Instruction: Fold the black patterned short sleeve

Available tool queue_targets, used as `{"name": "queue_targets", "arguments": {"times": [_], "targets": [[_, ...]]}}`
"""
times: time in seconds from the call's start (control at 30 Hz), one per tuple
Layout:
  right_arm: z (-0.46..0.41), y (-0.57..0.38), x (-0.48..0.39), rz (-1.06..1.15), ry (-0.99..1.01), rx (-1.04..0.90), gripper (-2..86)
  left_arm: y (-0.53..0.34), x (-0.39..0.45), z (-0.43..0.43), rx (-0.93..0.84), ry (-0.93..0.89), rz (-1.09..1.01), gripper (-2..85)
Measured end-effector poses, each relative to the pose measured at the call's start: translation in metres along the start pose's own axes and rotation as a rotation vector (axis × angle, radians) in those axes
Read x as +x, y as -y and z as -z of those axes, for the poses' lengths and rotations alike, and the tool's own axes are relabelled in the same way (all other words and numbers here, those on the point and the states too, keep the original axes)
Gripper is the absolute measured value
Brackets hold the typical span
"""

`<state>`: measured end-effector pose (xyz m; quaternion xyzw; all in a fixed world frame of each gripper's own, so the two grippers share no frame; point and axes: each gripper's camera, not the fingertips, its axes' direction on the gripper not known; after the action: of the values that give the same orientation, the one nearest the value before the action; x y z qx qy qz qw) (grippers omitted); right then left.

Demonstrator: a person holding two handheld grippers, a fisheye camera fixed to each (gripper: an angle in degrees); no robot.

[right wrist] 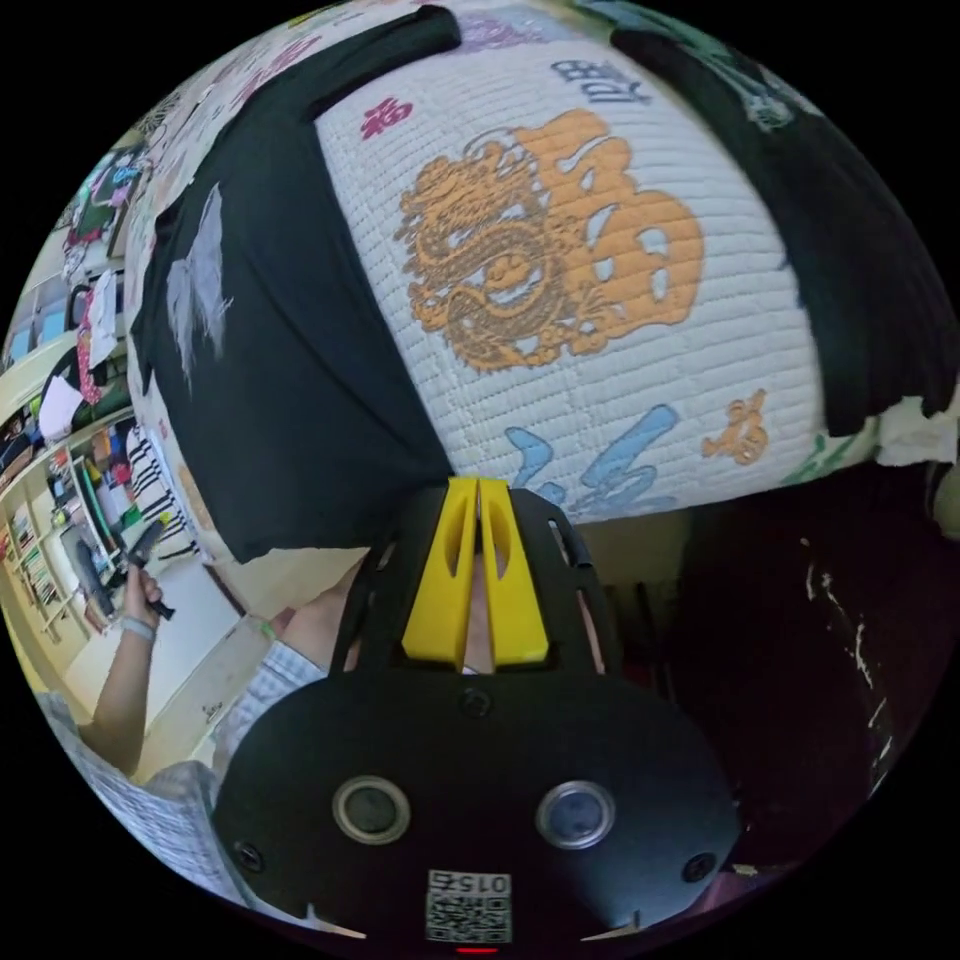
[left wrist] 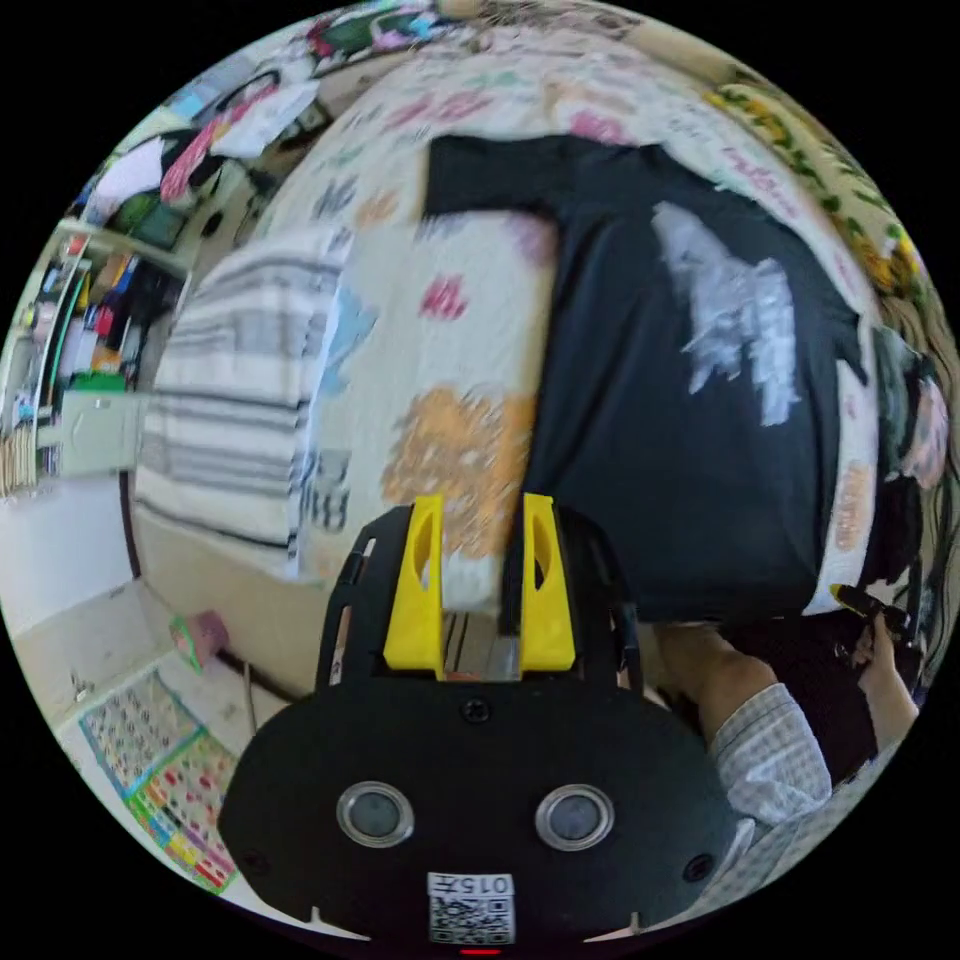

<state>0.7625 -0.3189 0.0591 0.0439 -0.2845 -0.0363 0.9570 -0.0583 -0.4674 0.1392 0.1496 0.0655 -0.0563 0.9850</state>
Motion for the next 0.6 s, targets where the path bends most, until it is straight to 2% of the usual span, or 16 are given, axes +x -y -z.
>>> {"name": "queue_targets", "arguments": {"times": [0.2,0.33,0.43,0.6], "targets": [[0.07,0.022,0.02,-0.049,0.168,0.205,6.1,0.126,0.172,0.022,0.224,-0.237,-0.392,11.6],[0.116,0.057,0.025,-0.022,0.228,0.369,6.5,0.207,0.303,0.022,0.254,-0.375,-0.588,11.5],[0.142,0.088,0.031,-0.017,0.26,0.453,6.4,0.251,0.394,0.014,0.241,-0.368,-0.706,11.4],[0.162,0.134,0.041,-0.011,0.316,0.47,6.5,0.298,0.508,-0.015,0.172,-0.309,-0.873,9.5]]}}
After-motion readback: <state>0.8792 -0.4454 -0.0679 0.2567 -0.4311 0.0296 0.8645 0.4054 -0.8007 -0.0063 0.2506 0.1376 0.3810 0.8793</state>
